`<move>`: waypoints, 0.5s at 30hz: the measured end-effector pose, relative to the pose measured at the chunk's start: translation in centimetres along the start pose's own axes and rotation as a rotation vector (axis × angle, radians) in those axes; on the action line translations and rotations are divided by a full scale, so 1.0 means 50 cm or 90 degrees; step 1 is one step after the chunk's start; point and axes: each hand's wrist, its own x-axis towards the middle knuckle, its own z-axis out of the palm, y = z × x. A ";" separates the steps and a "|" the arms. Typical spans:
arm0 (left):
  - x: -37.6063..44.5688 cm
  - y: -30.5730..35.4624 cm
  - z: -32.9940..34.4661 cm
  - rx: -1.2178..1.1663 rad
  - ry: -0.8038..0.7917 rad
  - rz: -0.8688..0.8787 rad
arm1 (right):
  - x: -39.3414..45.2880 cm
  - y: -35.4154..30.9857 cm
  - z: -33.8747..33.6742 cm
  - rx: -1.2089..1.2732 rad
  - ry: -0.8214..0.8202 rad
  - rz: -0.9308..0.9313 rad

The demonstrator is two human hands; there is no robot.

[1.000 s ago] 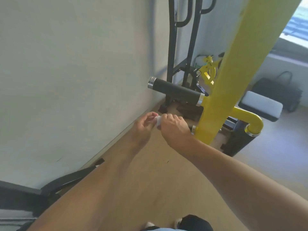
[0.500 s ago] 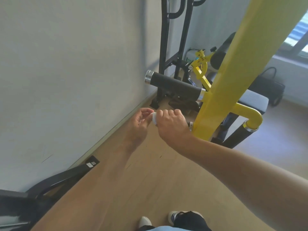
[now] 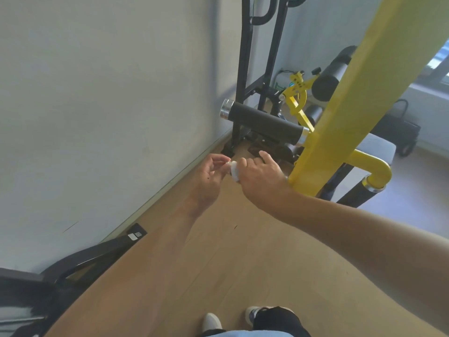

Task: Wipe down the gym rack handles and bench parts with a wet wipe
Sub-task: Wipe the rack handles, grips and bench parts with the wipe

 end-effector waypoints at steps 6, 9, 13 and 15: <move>-0.008 0.008 0.010 -0.044 -0.007 -0.018 | -0.062 0.027 -0.030 -0.347 -0.150 -0.009; -0.009 0.012 0.008 -0.022 -0.021 -0.029 | -0.007 -0.009 -0.005 -0.087 0.011 -0.012; -0.011 0.010 -0.005 -0.030 -0.027 -0.043 | 0.008 -0.024 0.005 0.016 0.034 0.003; -0.012 0.008 -0.010 -0.041 -0.019 -0.050 | -0.023 0.004 -0.006 -0.120 -0.028 0.037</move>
